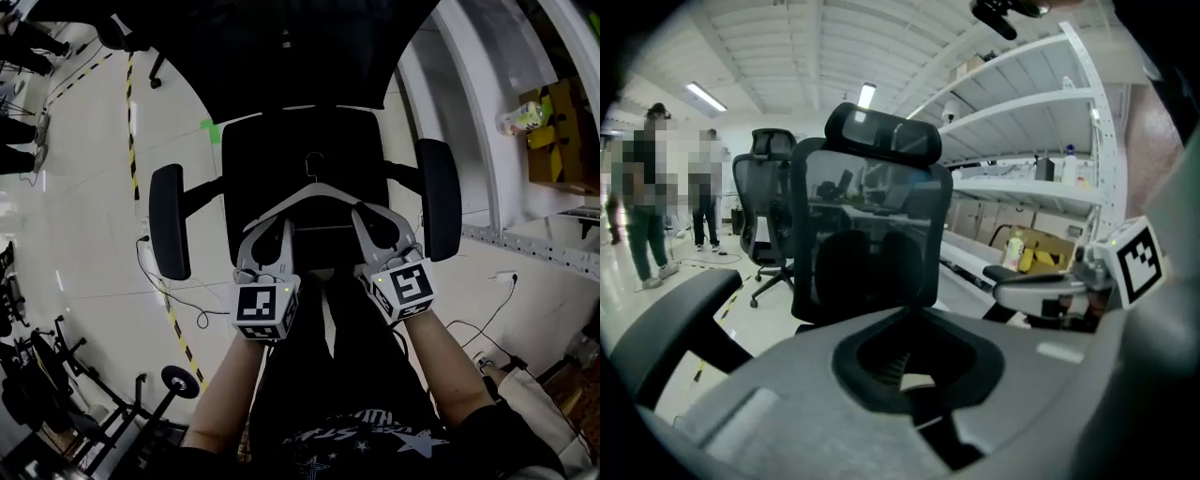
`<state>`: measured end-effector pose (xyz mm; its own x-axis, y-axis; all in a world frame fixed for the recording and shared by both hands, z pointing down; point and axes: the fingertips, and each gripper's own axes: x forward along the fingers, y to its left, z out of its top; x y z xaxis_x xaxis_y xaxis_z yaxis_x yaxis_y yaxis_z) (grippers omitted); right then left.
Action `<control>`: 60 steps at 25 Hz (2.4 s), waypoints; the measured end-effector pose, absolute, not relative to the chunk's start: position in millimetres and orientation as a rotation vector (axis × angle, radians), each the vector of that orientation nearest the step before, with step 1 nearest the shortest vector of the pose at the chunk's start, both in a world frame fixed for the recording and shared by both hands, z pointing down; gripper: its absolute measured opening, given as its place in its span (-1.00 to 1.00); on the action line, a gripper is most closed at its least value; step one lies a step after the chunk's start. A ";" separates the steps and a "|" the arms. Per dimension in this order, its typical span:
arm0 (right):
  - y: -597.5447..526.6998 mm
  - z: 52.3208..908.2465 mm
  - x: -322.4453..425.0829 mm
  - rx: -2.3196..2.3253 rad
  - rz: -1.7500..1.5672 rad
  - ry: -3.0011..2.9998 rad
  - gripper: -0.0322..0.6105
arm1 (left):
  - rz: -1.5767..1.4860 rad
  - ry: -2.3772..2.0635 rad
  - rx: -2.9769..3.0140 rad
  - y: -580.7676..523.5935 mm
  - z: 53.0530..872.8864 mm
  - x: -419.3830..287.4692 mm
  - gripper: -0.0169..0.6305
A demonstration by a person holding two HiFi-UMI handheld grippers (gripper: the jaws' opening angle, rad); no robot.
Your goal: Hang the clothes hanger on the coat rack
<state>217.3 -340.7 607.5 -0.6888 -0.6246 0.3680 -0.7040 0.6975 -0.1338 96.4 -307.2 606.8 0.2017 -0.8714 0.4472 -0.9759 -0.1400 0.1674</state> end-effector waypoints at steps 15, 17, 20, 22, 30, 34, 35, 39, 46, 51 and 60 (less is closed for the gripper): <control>-349.6 758.7 211.2 0.759 0.317 -2.340 -0.50 | 0.478 -1.574 2.024 -307.7 697.4 90.4 -0.93; -352.7 775.6 213.2 0.738 0.330 -2.315 -0.47 | 0.492 -1.569 2.008 -309.9 708.4 88.8 -0.93; -353.4 797.5 218.3 0.700 0.334 -2.263 -0.46 | 0.503 -1.568 1.985 -311.1 717.8 87.1 -0.93; -352.8 810.1 220.3 0.674 0.329 -2.239 -0.44 | 0.514 -1.562 1.985 -310.8 720.4 88.1 -0.93; -346.2 853.9 229.2 0.525 0.256 -2.070 -0.35 | 0.522 -1.547 1.983 -314.9 727.4 97.1 -0.93; -347.0 872.3 233.4 0.499 0.240 -1.999 -0.33 | 0.517 -1.541 1.972 -312.7 732.1 98.0 -0.93; -347.2 876.2 234.6 0.492 0.242 -1.985 -0.33 | 0.515 -1.543 1.964 -312.0 733.7 97.7 -0.93; -345.7 889.8 236.8 0.451 0.239 -1.949 -0.34 | 0.504 -1.563 1.928 -311.3 738.3 95.8 -0.93; -345.8 898.2 236.1 0.448 0.184 -1.904 -0.34 | 0.490 -1.572 1.919 -313.9 739.2 94.6 -0.93; -343.8 898.2 234.2 0.409 0.192 -1.871 -0.40 | 0.463 -1.566 1.902 -312.7 738.4 92.7 -0.93; -339.5 894.3 231.5 0.381 0.171 -1.874 -0.51 | 0.452 -1.575 1.895 -306.0 734.2 91.3 -0.93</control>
<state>231.5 -339.5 894.3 -0.2889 -0.1761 0.9410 -0.3438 0.9365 0.0697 91.3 -306.0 734.2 0.2282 -0.7507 0.6199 -0.9653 -0.0913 0.2449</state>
